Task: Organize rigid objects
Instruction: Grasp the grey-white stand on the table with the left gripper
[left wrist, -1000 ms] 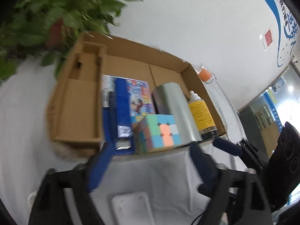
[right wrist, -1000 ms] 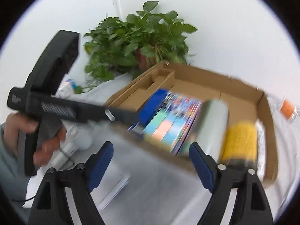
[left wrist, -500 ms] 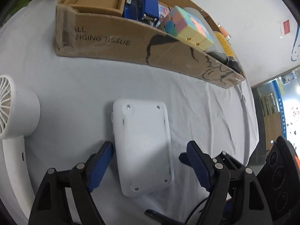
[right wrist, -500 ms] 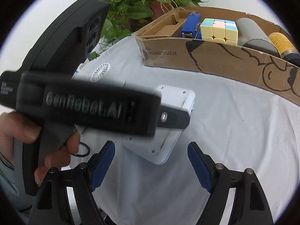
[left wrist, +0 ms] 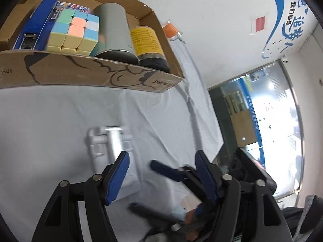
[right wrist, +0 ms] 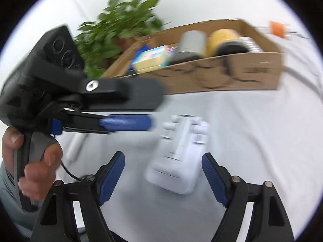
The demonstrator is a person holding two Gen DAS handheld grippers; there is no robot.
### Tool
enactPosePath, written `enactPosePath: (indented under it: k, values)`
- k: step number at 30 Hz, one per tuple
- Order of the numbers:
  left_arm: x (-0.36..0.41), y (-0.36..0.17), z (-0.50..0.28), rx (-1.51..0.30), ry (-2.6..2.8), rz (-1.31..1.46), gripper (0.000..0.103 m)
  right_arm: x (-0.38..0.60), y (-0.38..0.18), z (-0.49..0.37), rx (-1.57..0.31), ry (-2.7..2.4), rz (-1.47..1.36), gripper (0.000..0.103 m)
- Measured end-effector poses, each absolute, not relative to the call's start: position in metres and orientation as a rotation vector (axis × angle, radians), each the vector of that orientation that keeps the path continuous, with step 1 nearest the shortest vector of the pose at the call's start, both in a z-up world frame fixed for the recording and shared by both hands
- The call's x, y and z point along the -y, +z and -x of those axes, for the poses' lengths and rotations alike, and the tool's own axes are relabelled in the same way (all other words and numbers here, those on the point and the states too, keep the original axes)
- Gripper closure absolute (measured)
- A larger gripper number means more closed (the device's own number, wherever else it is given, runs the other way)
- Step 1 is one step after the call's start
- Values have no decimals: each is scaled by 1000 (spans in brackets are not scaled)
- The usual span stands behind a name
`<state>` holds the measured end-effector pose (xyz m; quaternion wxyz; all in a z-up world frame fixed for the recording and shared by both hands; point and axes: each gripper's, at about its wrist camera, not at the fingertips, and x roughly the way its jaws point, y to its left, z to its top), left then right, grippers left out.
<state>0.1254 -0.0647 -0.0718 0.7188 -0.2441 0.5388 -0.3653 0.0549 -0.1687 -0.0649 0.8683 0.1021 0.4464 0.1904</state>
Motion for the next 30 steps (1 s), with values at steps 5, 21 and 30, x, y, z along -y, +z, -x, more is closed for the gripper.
enactPosePath:
  k: [5, 21, 30]
  values:
    - [63, -86, -118, -1219, -605, 359, 29, 152, -83, -56, -989, 308, -89, 24]
    - [51, -123, -122, -1312, -620, 421, 56, 119, -107, -70, -1002, 230, -39, 34]
    - [44, -121, -114, -1283, -619, 424, 68, 118, -88, -67, -998, 294, -123, 35]
